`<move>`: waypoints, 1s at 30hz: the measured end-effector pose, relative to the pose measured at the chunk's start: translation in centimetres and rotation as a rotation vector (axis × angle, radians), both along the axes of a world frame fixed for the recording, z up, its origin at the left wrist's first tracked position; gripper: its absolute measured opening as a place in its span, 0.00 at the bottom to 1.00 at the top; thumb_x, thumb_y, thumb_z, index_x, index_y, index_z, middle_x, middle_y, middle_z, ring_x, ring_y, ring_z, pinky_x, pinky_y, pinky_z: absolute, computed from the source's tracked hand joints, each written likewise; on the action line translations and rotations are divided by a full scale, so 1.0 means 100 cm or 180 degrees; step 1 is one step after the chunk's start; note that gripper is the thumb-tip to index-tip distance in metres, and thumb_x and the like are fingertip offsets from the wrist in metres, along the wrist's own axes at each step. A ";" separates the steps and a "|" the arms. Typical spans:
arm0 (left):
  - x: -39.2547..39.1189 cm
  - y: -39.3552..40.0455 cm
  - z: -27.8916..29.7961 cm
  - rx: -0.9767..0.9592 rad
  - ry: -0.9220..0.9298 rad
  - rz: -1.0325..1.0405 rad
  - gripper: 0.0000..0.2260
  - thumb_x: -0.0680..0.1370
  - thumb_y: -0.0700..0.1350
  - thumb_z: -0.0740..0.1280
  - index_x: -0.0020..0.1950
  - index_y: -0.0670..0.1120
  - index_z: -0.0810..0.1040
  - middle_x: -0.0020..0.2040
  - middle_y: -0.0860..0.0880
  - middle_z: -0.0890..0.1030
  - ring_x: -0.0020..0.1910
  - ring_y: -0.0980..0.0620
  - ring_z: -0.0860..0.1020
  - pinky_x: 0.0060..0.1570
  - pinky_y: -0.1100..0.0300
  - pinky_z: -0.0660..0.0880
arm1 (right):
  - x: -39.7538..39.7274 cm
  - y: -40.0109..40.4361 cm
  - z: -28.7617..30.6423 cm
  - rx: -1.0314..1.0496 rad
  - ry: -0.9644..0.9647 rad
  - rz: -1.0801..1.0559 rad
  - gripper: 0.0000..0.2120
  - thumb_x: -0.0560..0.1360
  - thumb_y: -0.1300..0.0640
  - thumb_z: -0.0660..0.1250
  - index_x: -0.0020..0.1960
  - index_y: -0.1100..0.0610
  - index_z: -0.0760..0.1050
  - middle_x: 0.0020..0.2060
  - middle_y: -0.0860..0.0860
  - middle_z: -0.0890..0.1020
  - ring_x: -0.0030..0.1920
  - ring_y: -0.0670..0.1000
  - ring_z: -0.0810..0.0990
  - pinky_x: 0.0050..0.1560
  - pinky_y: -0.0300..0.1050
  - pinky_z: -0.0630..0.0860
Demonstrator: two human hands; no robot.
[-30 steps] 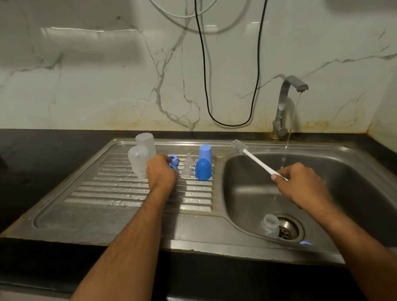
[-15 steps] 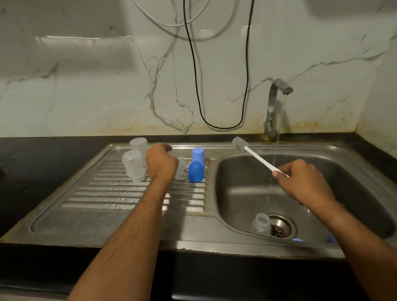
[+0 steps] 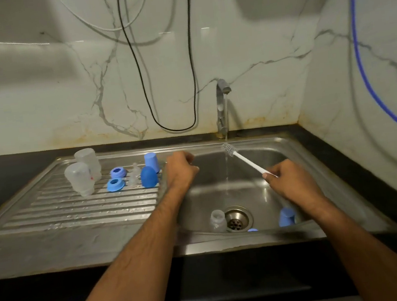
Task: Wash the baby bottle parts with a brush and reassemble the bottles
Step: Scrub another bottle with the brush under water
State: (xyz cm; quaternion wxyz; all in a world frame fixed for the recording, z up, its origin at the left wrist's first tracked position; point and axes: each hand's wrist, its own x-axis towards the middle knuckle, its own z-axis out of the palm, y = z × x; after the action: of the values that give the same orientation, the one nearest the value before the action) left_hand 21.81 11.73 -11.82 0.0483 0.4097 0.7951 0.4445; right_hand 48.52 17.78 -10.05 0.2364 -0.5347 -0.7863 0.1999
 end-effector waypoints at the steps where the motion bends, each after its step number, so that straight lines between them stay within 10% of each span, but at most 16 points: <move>1: 0.008 0.005 -0.003 -0.0195 0.0017 -0.0226 0.15 0.71 0.40 0.78 0.56 0.45 0.82 0.52 0.48 0.84 0.52 0.51 0.81 0.60 0.52 0.79 | 0.005 0.003 -0.002 -0.0031 -0.0001 0.0019 0.12 0.79 0.46 0.67 0.45 0.53 0.83 0.34 0.49 0.82 0.38 0.52 0.81 0.44 0.50 0.80; 14: 0.037 0.034 -0.038 -0.2483 0.0810 -0.2103 0.23 0.69 0.48 0.80 0.63 0.45 0.82 0.58 0.49 0.83 0.57 0.51 0.81 0.61 0.58 0.76 | 0.013 0.026 -0.020 -0.0148 -0.0066 0.0148 0.15 0.77 0.44 0.68 0.40 0.54 0.81 0.32 0.52 0.81 0.37 0.56 0.82 0.44 0.55 0.82; 23: 0.043 0.029 -0.050 -0.2982 0.0474 -0.2501 0.26 0.69 0.41 0.80 0.65 0.46 0.79 0.65 0.48 0.78 0.65 0.47 0.76 0.61 0.49 0.79 | 0.002 0.028 -0.021 -0.0211 -0.0148 0.0131 0.12 0.79 0.46 0.69 0.46 0.55 0.82 0.33 0.51 0.80 0.36 0.54 0.81 0.43 0.52 0.82; 30: 0.037 0.034 -0.054 -0.2671 0.0885 -0.2399 0.15 0.69 0.41 0.80 0.53 0.50 0.84 0.52 0.54 0.81 0.55 0.53 0.79 0.56 0.53 0.80 | -0.005 0.034 -0.014 -0.0160 -0.0155 0.0130 0.10 0.79 0.48 0.69 0.49 0.54 0.83 0.32 0.49 0.79 0.35 0.53 0.80 0.41 0.51 0.82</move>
State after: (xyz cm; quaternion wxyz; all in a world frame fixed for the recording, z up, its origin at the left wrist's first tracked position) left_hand 25.56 15.10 -17.22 0.2566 0.6649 0.7013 -0.0145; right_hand 48.07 21.16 -11.47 0.1996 -0.5290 -0.7973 0.2113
